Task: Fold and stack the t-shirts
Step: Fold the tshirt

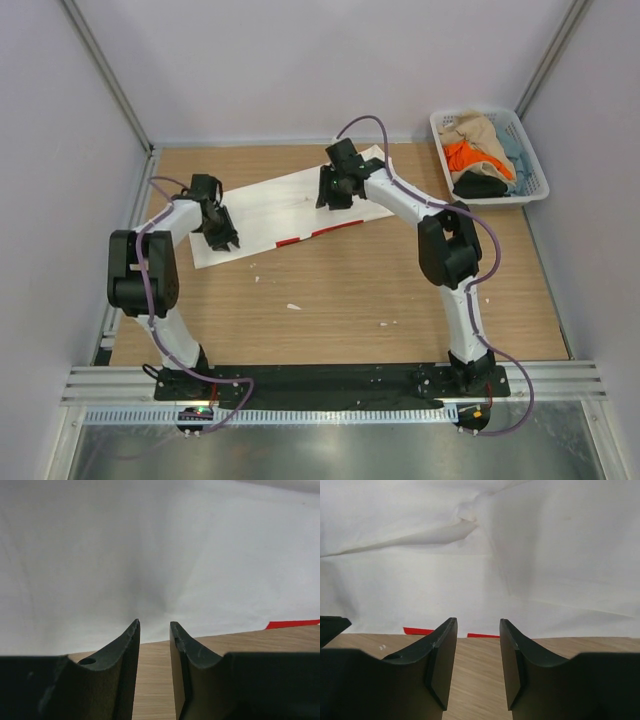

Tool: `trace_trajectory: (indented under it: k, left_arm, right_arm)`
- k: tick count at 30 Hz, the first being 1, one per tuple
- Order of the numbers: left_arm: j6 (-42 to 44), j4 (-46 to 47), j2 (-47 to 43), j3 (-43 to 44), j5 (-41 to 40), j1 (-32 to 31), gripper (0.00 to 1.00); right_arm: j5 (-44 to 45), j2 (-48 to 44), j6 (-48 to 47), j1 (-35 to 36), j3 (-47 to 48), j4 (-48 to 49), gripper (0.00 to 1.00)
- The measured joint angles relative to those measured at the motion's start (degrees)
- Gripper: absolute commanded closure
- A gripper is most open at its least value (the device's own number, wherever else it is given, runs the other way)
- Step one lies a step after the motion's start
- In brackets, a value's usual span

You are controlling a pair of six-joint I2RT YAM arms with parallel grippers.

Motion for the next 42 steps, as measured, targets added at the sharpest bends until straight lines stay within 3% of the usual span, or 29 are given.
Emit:
trace_trajectory:
  k: [5, 10, 16, 20, 24, 29, 31, 36, 42]
  left_arm:
    - [0.35, -2.40, 1.38, 0.00, -6.45, -2.54, 0.67]
    - [0.13, -5.16, 2.51, 0.61, -13.09, -8.92, 0.68]
    - [-2.69, -8.15, 3.15, 1.25, -14.62, -15.54, 0.69]
    - [-7.39, -8.24, 0.96, -1.55, -11.52, -21.75, 0.69]
    - [-13.35, -7.89, 0.33, -2.60, -4.48, -34.86, 0.68]
    - [-17.68, -4.50, 3.82, 1.77, 8.33, -50.42, 0.65]
    - [-17.88, -3.04, 3.76, 4.46, 12.07, -53.51, 0.59]
    - [-17.42, 1.20, -5.16, 7.13, 12.74, -52.65, 0.54]
    - [-15.47, 2.56, -25.49, 5.27, 6.10, -43.19, 0.39]
  right_arm:
    - [4.00, -1.44, -2.25, -0.39, -3.52, -1.62, 0.53]
    - [6.25, -5.88, -3.28, -0.87, -8.96, -1.51, 0.53]
    - [7.50, -11.54, -3.43, -0.87, -13.20, -0.09, 0.52]
    - [8.24, -14.75, -3.56, -1.40, -16.17, 0.59, 0.48]
    - [9.20, -18.88, -4.13, -2.93, -20.65, 0.68, 0.41]
    - [10.32, -21.86, -4.70, -6.78, -23.50, -0.22, 0.35]
    - [10.62, -21.94, -5.27, -8.35, -23.63, -0.87, 0.34]
    - [12.68, -19.89, -7.39, -10.05, -20.94, -3.13, 0.34]
    - [16.13, -8.74, -7.78, -8.98, -9.22, -2.73, 0.32]
